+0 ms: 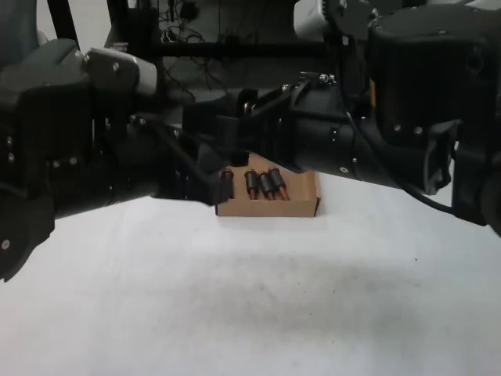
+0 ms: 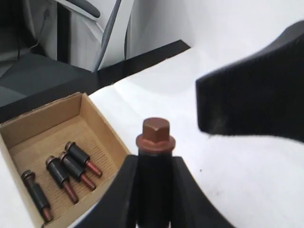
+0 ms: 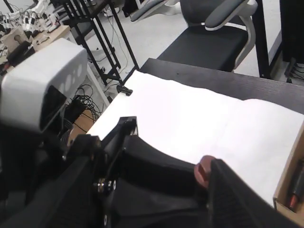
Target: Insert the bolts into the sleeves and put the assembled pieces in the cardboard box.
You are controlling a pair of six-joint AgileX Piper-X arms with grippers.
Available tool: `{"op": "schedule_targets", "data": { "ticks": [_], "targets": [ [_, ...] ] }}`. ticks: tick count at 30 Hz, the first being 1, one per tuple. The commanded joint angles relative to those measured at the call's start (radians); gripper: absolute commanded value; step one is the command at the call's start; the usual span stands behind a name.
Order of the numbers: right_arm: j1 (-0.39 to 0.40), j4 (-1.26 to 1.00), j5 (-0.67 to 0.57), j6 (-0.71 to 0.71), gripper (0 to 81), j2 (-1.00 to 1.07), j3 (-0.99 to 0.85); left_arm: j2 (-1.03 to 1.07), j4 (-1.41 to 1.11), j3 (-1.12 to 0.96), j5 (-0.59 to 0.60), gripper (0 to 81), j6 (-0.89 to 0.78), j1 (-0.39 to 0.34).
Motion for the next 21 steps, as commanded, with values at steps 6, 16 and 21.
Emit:
{"op": "schedule_targets", "data": {
  "ticks": [6, 16, 21],
  "targets": [
    [-0.028, 0.125, 0.014, -0.035, 70.0, -0.081, -0.005, 0.014, 0.111, -0.034, -0.075, 1.7, 0.139, 0.000],
    [-0.028, 0.413, 0.008, -0.119, 70.0, -0.150, -0.005, 0.290, 0.412, -0.364, -0.098, 1.7, 0.248, 0.000],
    [-0.028, 0.563, 0.011, -0.214, 70.0, -0.163, -0.005, 0.460, 0.582, -0.597, -0.115, 1.7, 0.288, 0.000]
  ]
}}
